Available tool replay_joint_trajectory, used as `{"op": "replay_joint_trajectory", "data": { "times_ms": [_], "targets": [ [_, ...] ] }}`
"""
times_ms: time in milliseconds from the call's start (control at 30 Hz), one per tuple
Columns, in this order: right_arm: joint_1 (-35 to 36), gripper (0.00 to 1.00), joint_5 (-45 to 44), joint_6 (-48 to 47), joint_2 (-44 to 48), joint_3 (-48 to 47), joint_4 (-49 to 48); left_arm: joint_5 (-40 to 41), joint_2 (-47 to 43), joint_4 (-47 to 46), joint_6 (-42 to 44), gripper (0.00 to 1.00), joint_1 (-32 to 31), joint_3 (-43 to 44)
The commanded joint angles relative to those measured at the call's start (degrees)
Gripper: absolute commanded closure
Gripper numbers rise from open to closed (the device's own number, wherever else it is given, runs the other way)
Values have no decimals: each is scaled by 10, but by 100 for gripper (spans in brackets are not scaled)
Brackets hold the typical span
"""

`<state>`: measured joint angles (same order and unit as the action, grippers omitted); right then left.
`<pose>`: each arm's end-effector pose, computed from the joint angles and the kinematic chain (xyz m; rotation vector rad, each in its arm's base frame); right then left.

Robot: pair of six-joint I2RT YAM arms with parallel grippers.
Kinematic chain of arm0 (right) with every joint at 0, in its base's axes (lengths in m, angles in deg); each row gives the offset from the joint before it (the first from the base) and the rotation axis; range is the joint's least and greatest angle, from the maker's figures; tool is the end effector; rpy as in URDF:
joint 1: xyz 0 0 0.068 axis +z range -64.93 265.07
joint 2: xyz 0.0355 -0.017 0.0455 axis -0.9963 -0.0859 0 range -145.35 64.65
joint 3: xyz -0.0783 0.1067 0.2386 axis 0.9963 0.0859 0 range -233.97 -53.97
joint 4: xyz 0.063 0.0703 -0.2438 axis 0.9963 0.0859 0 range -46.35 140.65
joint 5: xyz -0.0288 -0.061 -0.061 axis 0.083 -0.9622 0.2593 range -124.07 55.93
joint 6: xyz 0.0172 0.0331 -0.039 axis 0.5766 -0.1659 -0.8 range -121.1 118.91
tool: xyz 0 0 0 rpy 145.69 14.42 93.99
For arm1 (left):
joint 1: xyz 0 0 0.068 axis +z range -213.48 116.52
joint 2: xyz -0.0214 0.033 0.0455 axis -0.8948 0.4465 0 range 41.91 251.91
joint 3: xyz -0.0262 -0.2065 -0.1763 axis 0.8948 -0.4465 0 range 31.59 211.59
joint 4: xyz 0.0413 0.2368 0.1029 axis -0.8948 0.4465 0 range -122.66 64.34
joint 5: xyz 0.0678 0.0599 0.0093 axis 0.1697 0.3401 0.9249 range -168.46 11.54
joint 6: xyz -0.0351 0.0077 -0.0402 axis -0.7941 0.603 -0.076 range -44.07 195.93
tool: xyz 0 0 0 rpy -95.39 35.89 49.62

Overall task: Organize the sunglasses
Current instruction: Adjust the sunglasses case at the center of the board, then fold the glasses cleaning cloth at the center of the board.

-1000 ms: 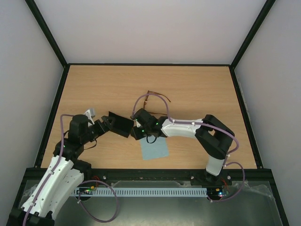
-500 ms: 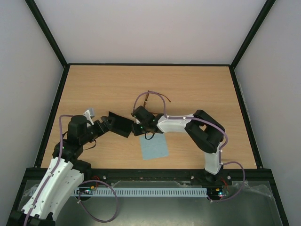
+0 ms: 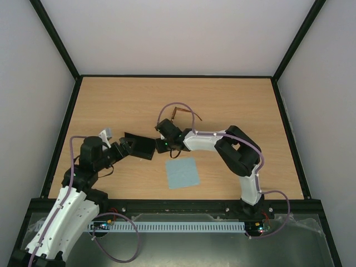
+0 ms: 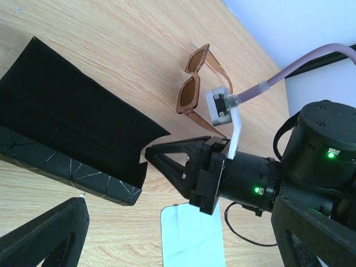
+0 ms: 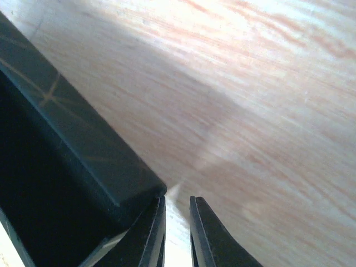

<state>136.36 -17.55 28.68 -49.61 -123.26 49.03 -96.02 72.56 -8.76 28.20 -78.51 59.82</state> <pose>0.2506 0.3287 0.1402 -0.6306 2.5766 0.9130 0.1295 -0.0459 0.2498 -0.4065 2.1175 -0.9769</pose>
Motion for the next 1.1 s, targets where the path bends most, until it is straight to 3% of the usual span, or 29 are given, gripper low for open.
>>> {"op": "replay_joint_trajectory", "data": {
  "times_ms": [0, 100, 267, 367, 433, 467, 500, 700, 933, 1067],
  "targets": [
    [-11, 86, -26, -23, -10, -27, 16, -7, -5, 7, 7, 8, 5, 4],
    [-15, 85, -29, -36, 5, -31, 28, -10, -4, 8, 9, 7, 5, 6],
    [-15, 75, -44, -32, 104, 35, 31, -20, 1, 7, 19, 2, 4, 11],
    [-15, 53, -62, -17, 185, 101, 31, -36, 12, 2, 25, 2, 5, 15],
    [-15, 27, -76, -4, 232, 140, 40, -47, 22, 0, 31, 1, 5, 18],
    [-16, 6, -79, 1, 255, 158, 46, -53, 26, 0, 35, 1, 4, 20],
    [-15, 1, -79, 7, 276, 180, 46, -59, 31, -1, 38, 0, 5, 22],
    [-15, 1, -131, 104, 400, 271, 89, -113, 74, 0, 58, 1, -8, 30],
    [-16, 2, -197, 150, 567, 355, 138, -68, 71, 3, 35, 0, -86, 17],
    [-16, 1, -205, 171, 603, 374, 158, -24, 76, -6, 5, 1, -154, 10]
  ]
}}
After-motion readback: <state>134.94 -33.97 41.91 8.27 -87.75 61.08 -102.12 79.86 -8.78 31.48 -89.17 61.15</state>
